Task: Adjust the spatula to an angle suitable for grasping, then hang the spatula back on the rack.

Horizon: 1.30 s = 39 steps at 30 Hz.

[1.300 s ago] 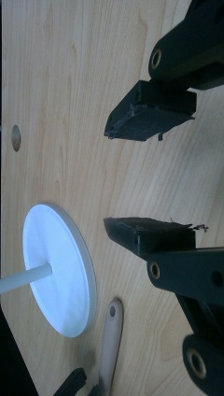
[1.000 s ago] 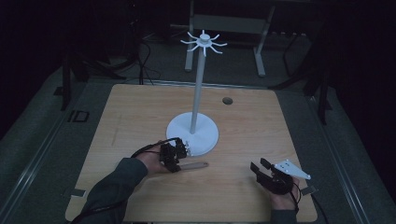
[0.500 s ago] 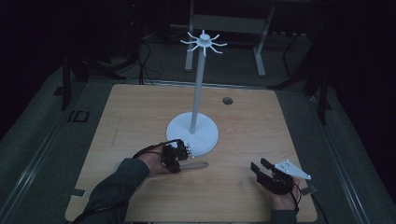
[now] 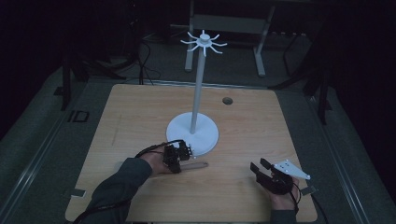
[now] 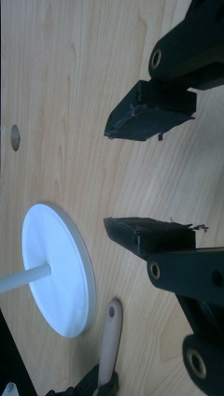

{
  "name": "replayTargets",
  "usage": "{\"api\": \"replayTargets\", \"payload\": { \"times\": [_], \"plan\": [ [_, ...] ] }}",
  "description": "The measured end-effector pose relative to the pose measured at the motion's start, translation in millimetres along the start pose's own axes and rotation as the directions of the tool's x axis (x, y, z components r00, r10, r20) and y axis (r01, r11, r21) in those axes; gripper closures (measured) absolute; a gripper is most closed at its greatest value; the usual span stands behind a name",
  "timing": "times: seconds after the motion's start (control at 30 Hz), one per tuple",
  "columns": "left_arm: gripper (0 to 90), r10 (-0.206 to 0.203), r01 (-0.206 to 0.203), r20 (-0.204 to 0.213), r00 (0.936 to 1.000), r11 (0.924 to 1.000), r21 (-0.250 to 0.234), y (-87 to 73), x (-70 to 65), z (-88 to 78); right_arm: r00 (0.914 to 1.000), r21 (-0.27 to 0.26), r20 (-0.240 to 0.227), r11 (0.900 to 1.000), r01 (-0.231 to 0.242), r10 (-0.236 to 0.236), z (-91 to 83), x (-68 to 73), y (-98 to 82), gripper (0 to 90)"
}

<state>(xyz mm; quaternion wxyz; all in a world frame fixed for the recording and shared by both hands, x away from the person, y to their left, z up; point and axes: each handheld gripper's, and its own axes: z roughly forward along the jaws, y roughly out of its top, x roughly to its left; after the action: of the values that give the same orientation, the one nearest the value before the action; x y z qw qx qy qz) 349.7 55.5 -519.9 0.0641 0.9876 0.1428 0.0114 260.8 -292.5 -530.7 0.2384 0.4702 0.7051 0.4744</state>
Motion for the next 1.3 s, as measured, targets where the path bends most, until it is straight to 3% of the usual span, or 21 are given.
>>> {"api": "replayTargets", "payload": {
  "times": [0.4,0.63,0.93,1.03,1.3],
  "plan": [
    [75.8,0.003,-0.003,-0.017,0.9999,0.9998,-0.019,-2.6,2.0,-0.4,1.0000,0.001,0.003,1.000,-0.008,0.008,1.3,-1.8,-0.4,49.3],
    [75.9,-0.005,0.004,-0.050,0.9987,0.9994,-0.035,-4.9,0.0,-2.0,1.0000,0.001,0.005,1.000,-0.007,0.007,0.4,-1.0,-1.3,49.3],
    [75.9,-0.050,0.041,-0.086,0.9950,0.9933,-0.108,-10.9,-0.7,-14.0,0.9999,0.002,0.009,1.000,-0.011,0.011,0.7,-2.0,-1.8,49.2],
    [75.9,-0.069,0.054,-0.106,0.9919,0.9881,-0.144,-11.8,-3.0,-19.9,0.9999,0.002,0.009,1.000,-0.011,0.011,0.3,-1.7,-1.8,49.3],
    [75.9,-0.148,0.104,-0.152,0.9772,0.9589,-0.264,-12.9,-7.7,-35.8,0.9999,0.000,0.012,1.000,-0.012,0.012,0.3,-1.7,-1.5,49.3]
  ]
}}
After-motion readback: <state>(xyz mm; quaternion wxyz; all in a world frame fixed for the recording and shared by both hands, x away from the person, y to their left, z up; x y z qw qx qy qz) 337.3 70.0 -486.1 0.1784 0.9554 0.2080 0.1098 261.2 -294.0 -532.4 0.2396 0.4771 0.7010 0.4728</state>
